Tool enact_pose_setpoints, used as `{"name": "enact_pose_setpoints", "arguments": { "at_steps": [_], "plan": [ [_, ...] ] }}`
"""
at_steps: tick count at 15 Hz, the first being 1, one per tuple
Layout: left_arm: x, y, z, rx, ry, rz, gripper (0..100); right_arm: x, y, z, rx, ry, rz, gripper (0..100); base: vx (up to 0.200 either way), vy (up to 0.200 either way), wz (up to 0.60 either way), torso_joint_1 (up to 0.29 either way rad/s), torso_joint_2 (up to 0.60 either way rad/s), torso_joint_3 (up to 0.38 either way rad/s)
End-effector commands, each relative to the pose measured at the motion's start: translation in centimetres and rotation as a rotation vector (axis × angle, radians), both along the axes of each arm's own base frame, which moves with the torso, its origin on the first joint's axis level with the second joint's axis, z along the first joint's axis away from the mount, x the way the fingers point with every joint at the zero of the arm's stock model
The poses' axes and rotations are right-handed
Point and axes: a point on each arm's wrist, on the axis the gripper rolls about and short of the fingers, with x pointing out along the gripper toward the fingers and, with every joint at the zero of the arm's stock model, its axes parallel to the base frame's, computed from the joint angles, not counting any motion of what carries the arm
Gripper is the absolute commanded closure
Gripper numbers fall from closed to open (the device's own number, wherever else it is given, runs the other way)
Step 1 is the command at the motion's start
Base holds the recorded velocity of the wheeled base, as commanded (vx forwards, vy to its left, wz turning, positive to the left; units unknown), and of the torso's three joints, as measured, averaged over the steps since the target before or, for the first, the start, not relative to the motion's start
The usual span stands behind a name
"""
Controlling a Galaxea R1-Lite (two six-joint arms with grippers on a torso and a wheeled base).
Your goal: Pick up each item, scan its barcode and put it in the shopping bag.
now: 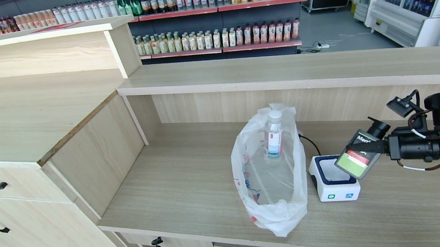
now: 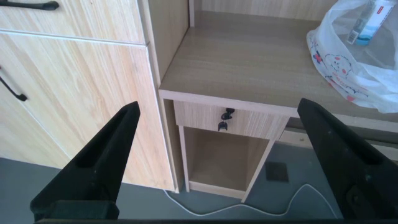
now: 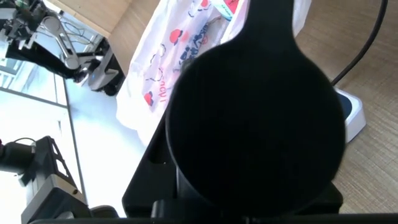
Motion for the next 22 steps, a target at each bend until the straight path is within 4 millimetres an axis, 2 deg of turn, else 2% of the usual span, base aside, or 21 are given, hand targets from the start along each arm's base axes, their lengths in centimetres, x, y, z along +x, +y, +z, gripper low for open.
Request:
{"name": "enact_pose_setpoints", "arguments": {
  "at_steps": [1, 2, 3, 4, 6, 8, 10, 14, 16, 19, 22],
  "plan": [
    [0.0, 0.0, 0.0, 0.0, 0.001, 0.0, 0, -7.1, 0.5, 8.8, -0.118, -0.271, -0.081, 100, 0.0, 0.0, 0.0, 0.0, 0.0, 0.0],
    [0.0, 0.0, 0.0, 0.0, 0.001, 0.0, 0, -10.0, 0.1, 10.7, -0.18, -0.335, -0.165, 100, 0.0, 0.0, 0.0, 0.0, 0.0, 0.0],
    [0.0, 0.0, 0.0, 0.0, 0.001, 0.0, 0, -11.8, -0.2, 11.3, -0.246, -0.368, -0.223, 100, 0.0, 0.0, 0.0, 0.0, 0.0, 0.0],
    [0.0, 0.0, 0.0, 0.0, 0.001, 0.0, 0, -13.0, -0.4, 11.5, -0.342, -0.381, -0.283, 100, 0.0, 0.0, 0.0, 0.0, 0.0, 0.0],
    [0.0, 0.0, 0.0, 0.0, 0.001, 0.0, 0, -13.9, -0.4, 11.8, -0.523, -0.369, -0.428, 100, 0.0, 0.0, 0.0, 0.0, 0.0, 0.0],
    [0.0, 0.0, 0.0, 0.0, 0.001, 0.0, 0, -13.6, -0.1, 12.1, -0.548, -0.381, -0.444, 100, 0.0, 0.0, 0.0, 0.0, 0.0, 0.0],
    [0.0, 0.0, 0.0, 0.0, 0.001, 0.0, 0, -13.2, 0.6, 12.3, -0.542, -0.408, -0.418, 100, 0.0, 0.0, 0.6, 0.0, 0.0, 0.005],
    [0.0, 0.0, 0.0, 0.0, 0.001, 0.0, 0, -11.5, 2.3, 11.3, -0.544, -0.391, -0.372, 100, 0.0, 0.0, 0.6, 0.001, 0.0, 0.004],
    [0.0, 0.0, 0.0, 0.0, 0.001, 0.0, 0, -9.8, 2.6, 8.5, -0.544, -0.381, -0.343, 100, 0.0, 0.0, 0.6, 0.0, 0.0, 0.002],
    [0.0, 0.0, 0.0, 0.0, 0.001, 0.0, 0, -7.8, 2.9, 4.7, -0.55, -0.34, -0.301, 100, 0.0, 0.0, 0.0, 0.0, 0.0, 0.0],
    [0.0, 0.0, 0.0, 0.0, 0.001, 0.0, 0, -6.6, 2.8, 2.1, -0.595, -0.281, -0.247, 100, 0.0, 0.0, 0.0, 0.0, 0.0, 0.0]
  ]
}}
